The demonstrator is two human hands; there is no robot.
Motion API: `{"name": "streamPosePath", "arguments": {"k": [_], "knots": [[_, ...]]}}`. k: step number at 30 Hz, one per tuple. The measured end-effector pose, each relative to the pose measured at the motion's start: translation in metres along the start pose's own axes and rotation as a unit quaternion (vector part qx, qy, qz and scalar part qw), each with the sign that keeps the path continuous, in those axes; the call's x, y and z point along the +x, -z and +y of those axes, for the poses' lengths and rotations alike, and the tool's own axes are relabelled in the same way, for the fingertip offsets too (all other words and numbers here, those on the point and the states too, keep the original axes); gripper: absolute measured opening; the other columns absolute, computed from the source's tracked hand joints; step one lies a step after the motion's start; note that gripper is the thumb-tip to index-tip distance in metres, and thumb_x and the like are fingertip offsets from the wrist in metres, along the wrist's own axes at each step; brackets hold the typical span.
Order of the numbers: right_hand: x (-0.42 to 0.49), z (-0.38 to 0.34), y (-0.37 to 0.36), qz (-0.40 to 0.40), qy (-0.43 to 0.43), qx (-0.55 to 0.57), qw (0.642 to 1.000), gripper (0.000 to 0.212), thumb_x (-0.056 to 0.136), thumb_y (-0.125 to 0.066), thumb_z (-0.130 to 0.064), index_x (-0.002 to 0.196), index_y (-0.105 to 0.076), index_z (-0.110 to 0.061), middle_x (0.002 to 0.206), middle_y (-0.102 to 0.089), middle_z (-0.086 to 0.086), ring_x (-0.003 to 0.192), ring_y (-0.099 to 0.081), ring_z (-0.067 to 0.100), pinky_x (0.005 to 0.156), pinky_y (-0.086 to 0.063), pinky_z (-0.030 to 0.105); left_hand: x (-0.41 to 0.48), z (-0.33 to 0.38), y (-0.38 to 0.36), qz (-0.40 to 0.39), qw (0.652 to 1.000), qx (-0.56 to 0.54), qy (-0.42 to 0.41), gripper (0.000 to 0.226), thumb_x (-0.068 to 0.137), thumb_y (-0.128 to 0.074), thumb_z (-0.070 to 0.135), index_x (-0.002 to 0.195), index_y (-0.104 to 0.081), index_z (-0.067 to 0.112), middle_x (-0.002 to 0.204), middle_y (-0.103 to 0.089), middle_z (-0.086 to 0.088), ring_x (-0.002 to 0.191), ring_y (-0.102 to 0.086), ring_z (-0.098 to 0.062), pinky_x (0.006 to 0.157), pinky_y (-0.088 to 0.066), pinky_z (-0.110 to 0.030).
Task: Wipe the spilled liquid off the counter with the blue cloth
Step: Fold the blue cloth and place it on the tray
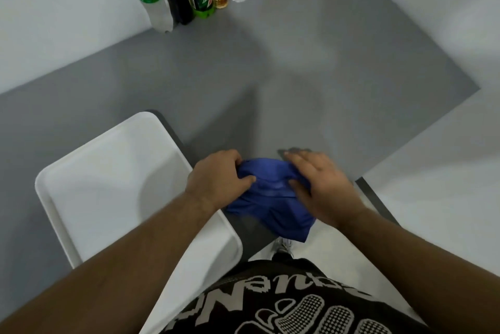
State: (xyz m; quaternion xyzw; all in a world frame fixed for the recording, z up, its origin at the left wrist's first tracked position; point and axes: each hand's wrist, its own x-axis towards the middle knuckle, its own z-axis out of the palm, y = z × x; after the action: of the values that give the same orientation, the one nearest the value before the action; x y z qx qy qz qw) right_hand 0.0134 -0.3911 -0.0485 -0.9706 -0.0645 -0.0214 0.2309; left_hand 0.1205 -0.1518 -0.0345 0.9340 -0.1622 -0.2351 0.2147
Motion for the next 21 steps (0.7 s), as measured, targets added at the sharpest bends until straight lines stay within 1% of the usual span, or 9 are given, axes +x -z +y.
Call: {"name": "streamPosePath", "arguments": {"k": [3,6,8,11,13,15,16,18,21], "knots": [[0.002,0.008,0.010,-0.091,-0.138,-0.041,0.985,0.051,0.095,-0.070,-0.038,0.141,-0.059,-0.019,0.134,-0.058,0.003,0.124,-0.052,0.027,0.106,-0.045,0.041,-0.005,0.008,-0.003,-0.009,1.000,-0.013,0.013,0.015,0.085,-0.070,0.039,0.086,-0.058,0.030,0.082,-0.062,0.009,0.078,-0.062,-0.018,0.070,-0.050,-0.034],[0.005,0.008,0.015,-0.120,-0.117,-0.051,0.985,0.022,0.095,-0.068,-0.041,0.113,-0.066,-0.028,0.108,-0.046,-0.010,0.105,-0.047,0.016,0.089,-0.041,0.030,-0.013,0.013,-0.004,-0.001,0.998,-0.061,0.002,0.009,0.087,-0.064,0.025,0.086,-0.056,0.027,0.083,-0.062,0.008,0.078,-0.061,-0.016,0.070,-0.050,-0.034],[0.004,0.005,0.019,-0.131,-0.129,-0.007,0.983,0.011,0.095,-0.068,-0.036,0.100,-0.059,-0.034,0.102,-0.046,-0.015,0.096,-0.046,0.010,0.083,-0.037,0.025,-0.019,0.017,-0.003,0.002,0.993,-0.118,0.000,0.009,0.090,-0.061,0.022,0.089,-0.053,0.027,0.082,-0.062,0.006,0.076,-0.060,-0.012,0.066,-0.047,-0.029],[0.000,0.012,0.028,-0.113,-0.193,0.125,0.967,0.020,0.097,-0.065,-0.023,0.088,-0.050,-0.032,0.083,-0.060,-0.009,0.075,-0.057,0.014,0.064,-0.039,0.025,-0.027,0.026,0.001,0.021,0.977,-0.209,0.026,0.010,0.095,-0.060,0.019,0.090,-0.053,0.023,0.077,-0.061,-0.002,0.068,-0.052,-0.014,0.064,-0.042,-0.029],[-0.002,0.013,0.039,-0.101,-0.208,0.203,0.952,0.018,0.098,-0.066,-0.018,0.093,-0.054,-0.031,0.083,-0.066,-0.005,0.075,-0.064,0.014,0.065,-0.046,0.027,-0.035,0.033,0.006,0.044,0.956,-0.287,0.052,0.006,0.095,-0.059,0.016,0.092,-0.055,0.018,0.082,-0.063,-0.018,0.070,-0.051,-0.018,0.069,-0.043,-0.037],[0.001,0.013,0.050,-0.097,-0.206,0.268,0.936,0.022,0.097,-0.071,-0.020,0.106,-0.059,-0.035,0.090,-0.070,-0.007,0.083,-0.067,0.005,0.069,-0.049,0.016,-0.042,0.037,0.010,0.062,0.931,-0.353,0.066,0.007,0.094,-0.058,0.020,0.094,-0.055,0.013,0.090,-0.065,-0.024,0.075,-0.053,-0.020,0.074,-0.042,-0.041],[0.003,0.012,0.057,-0.111,-0.197,0.288,0.931,0.026,0.096,-0.074,-0.023,0.114,-0.060,-0.036,0.092,-0.071,-0.008,0.085,-0.068,0.001,0.070,-0.049,0.012,-0.047,0.038,0.012,0.077,0.918,-0.382,0.073,0.010,0.092,-0.057,0.021,0.096,-0.056,0.011,0.090,-0.066,-0.023,0.078,-0.054,-0.021,0.076,-0.043,-0.041],[0.011,0.008,0.068,-0.151,-0.169,0.287,0.931,0.030,0.095,-0.075,-0.028,0.123,-0.065,-0.034,0.101,-0.074,-0.010,0.091,-0.069,0.001,0.079,-0.052,0.017,-0.059,0.039,0.019,0.110,0.897,-0.420,0.082,0.006,0.096,-0.057,0.016,0.099,-0.061,0.012,0.087,-0.070,-0.011,0.081,-0.060,-0.017,0.078,-0.047,-0.039],[0.022,-0.010,0.078,-0.152,-0.106,0.238,0.953,0.024,0.094,-0.076,-0.024,0.118,-0.072,-0.023,0.105,-0.073,-0.008,0.095,-0.067,0.009,0.082,-0.048,0.018,-0.081,0.033,0.029,0.138,0.882,-0.443,0.085,0.019,0.101,-0.054,0.007,0.107,-0.069,0.018,0.100,-0.077,-0.005,0.095,-0.070,-0.021,0.086,-0.055,-0.044]]}}
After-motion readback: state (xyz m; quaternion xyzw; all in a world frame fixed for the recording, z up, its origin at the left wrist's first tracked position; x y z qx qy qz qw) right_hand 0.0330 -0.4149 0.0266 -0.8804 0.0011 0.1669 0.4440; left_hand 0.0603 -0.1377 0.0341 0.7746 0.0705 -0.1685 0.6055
